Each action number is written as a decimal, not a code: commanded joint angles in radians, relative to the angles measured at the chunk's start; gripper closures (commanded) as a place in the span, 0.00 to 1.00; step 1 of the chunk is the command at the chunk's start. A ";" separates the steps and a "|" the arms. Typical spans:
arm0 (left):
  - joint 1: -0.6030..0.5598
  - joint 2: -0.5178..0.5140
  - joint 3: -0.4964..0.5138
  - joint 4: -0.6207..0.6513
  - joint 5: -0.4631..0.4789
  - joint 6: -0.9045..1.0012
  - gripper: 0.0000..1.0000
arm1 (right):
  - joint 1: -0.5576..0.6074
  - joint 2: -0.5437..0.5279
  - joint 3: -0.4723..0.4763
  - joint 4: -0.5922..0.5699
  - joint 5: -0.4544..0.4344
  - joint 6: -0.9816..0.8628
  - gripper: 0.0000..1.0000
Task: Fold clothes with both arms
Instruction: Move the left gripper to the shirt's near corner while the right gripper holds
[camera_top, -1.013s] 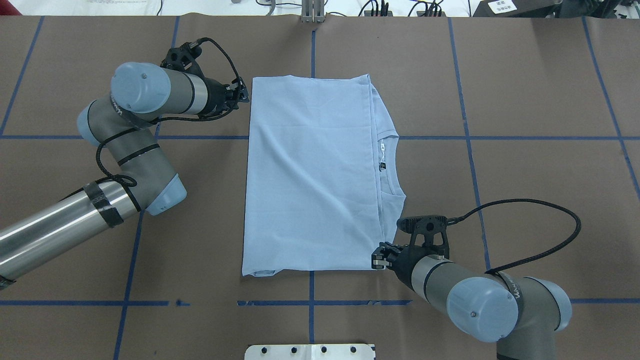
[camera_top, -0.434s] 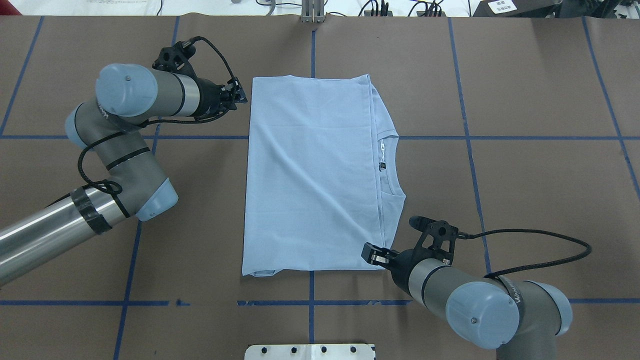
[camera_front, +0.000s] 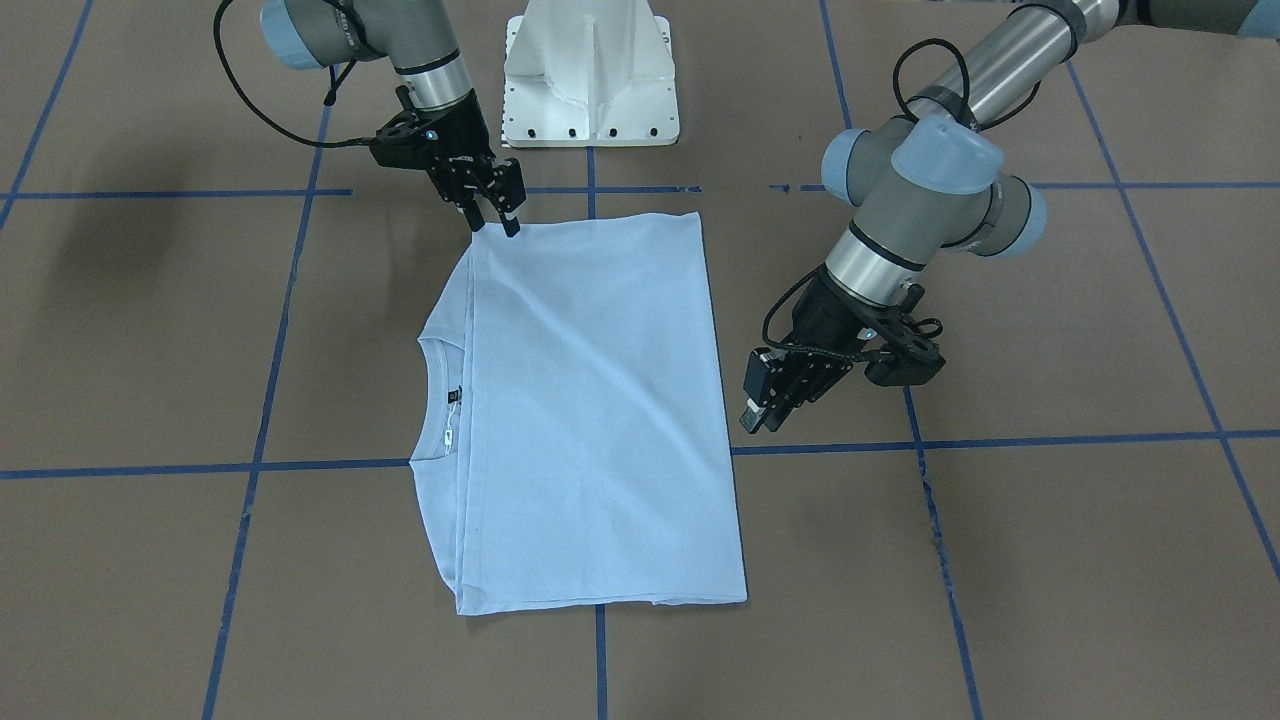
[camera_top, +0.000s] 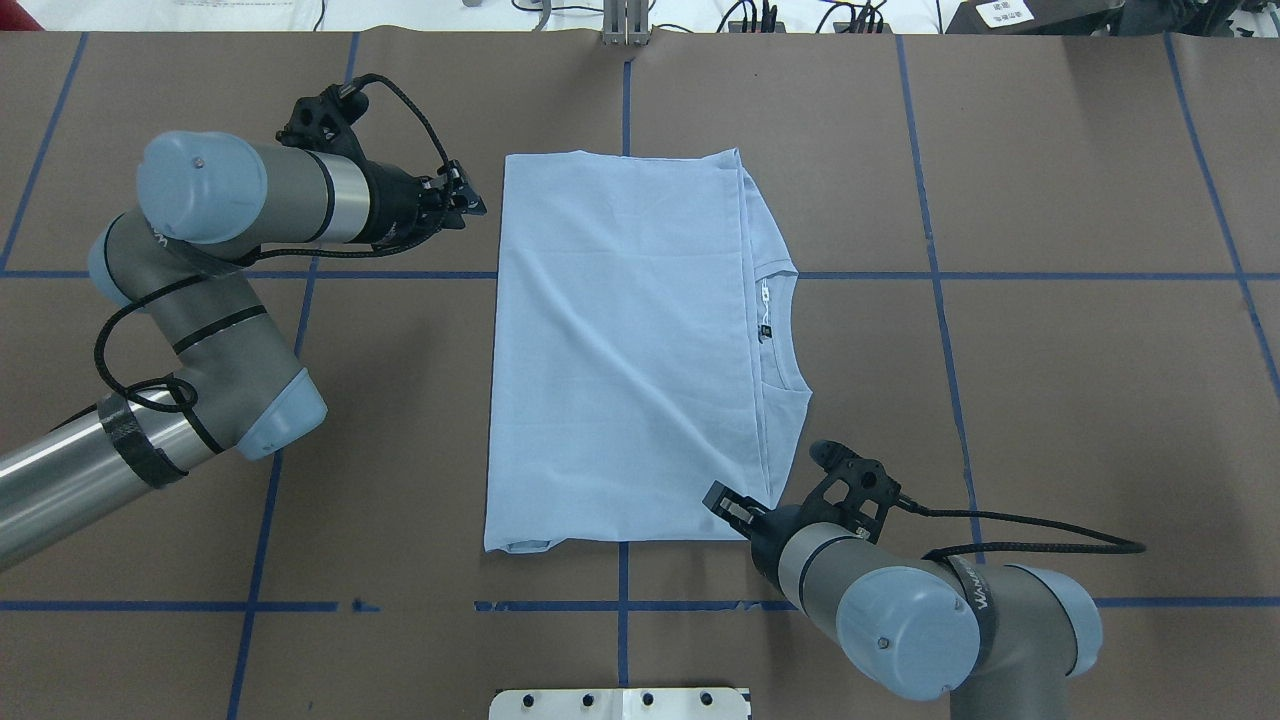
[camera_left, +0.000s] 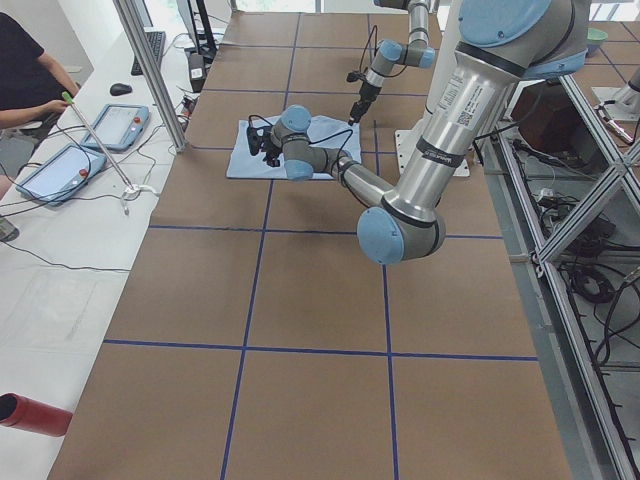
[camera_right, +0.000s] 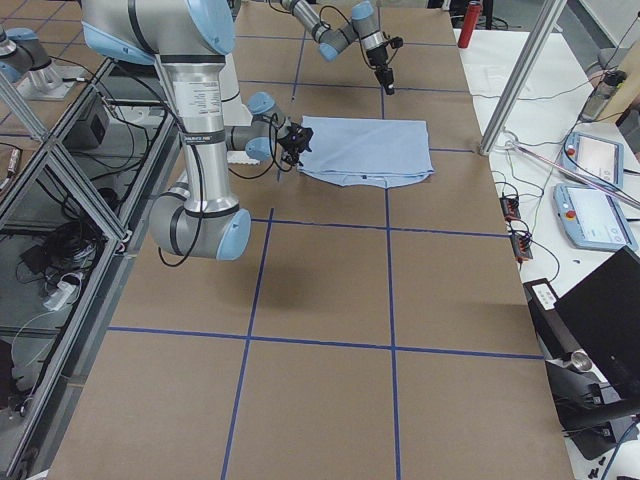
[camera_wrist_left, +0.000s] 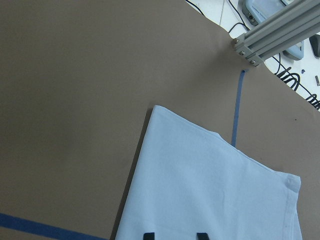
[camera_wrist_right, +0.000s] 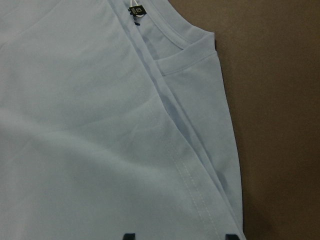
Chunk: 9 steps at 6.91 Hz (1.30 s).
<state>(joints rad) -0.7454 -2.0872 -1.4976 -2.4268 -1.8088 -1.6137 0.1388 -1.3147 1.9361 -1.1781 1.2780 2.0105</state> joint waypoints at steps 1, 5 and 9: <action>0.000 0.003 -0.006 0.002 -0.001 0.000 0.61 | -0.001 0.003 -0.028 -0.023 0.001 0.017 0.33; 0.000 0.004 -0.009 0.000 0.000 -0.002 0.61 | 0.002 -0.005 -0.032 -0.026 0.004 0.017 0.44; 0.000 0.015 -0.007 0.000 0.000 -0.002 0.61 | -0.001 -0.005 -0.032 -0.026 0.006 0.014 1.00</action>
<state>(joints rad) -0.7455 -2.0757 -1.5049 -2.4264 -1.8086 -1.6153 0.1404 -1.3213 1.9046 -1.2041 1.2837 2.0265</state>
